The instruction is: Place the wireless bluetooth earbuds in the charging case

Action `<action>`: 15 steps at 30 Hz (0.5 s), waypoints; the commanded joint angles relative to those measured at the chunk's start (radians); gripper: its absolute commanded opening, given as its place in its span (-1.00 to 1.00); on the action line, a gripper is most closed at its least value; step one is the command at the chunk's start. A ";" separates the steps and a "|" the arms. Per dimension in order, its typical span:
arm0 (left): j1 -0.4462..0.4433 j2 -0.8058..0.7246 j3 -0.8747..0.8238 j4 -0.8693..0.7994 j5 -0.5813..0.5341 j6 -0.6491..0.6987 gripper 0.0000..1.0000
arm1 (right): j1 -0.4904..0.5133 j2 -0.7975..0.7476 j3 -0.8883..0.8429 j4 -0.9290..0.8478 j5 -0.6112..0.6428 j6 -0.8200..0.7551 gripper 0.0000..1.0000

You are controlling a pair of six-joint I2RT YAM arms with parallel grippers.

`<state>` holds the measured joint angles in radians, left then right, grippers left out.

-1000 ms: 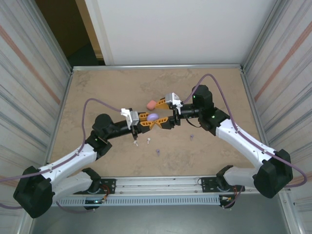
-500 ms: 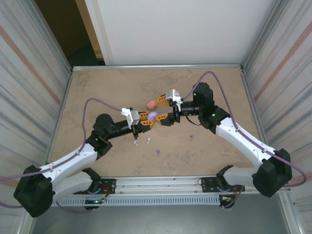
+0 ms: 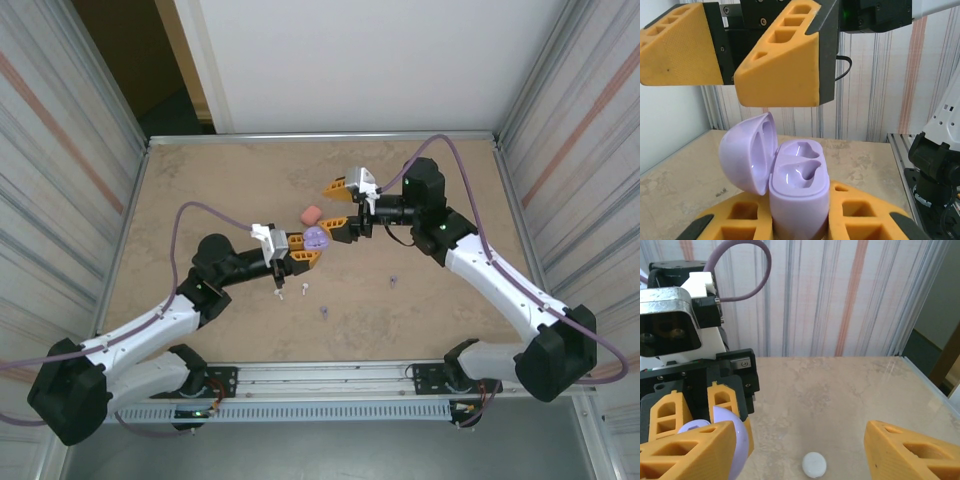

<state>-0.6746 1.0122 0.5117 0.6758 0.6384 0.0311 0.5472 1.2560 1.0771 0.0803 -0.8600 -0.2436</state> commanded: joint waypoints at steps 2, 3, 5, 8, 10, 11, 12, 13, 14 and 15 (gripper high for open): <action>-0.006 -0.006 0.033 -0.021 -0.021 0.028 -1.00 | -0.013 -0.048 0.000 0.000 -0.013 0.016 0.36; -0.005 -0.007 0.032 -0.030 -0.040 0.030 -1.00 | -0.018 -0.067 -0.014 -0.001 -0.003 0.015 0.38; -0.005 -0.012 0.027 -0.041 -0.070 0.037 -1.00 | -0.025 -0.108 -0.038 -0.014 0.022 0.012 0.40; -0.005 -0.022 0.016 -0.050 -0.110 0.045 -1.00 | -0.033 -0.164 -0.069 -0.050 0.073 0.002 0.47; -0.005 -0.031 0.011 -0.069 -0.131 0.056 -1.00 | -0.035 -0.196 -0.088 -0.073 0.121 0.000 0.54; -0.005 -0.040 0.011 -0.088 -0.151 0.066 -1.00 | -0.034 -0.214 -0.099 -0.086 0.155 0.000 0.61; -0.005 -0.050 0.011 -0.111 -0.165 0.075 -1.00 | -0.035 -0.227 -0.106 -0.096 0.186 0.000 0.81; -0.005 -0.062 0.010 -0.132 -0.181 0.088 -1.00 | -0.039 -0.243 -0.116 -0.107 0.218 0.000 0.98; -0.005 -0.074 0.007 -0.149 -0.192 0.097 -1.00 | -0.042 -0.258 -0.123 -0.117 0.240 0.000 0.98; -0.005 -0.084 0.004 -0.158 -0.199 0.107 -1.00 | -0.049 -0.261 -0.129 -0.124 0.256 0.002 0.98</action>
<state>-0.6746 0.9710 0.5148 0.5575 0.4950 0.0860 0.5129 1.0225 0.9699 0.0071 -0.7044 -0.2447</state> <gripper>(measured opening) 0.208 0.985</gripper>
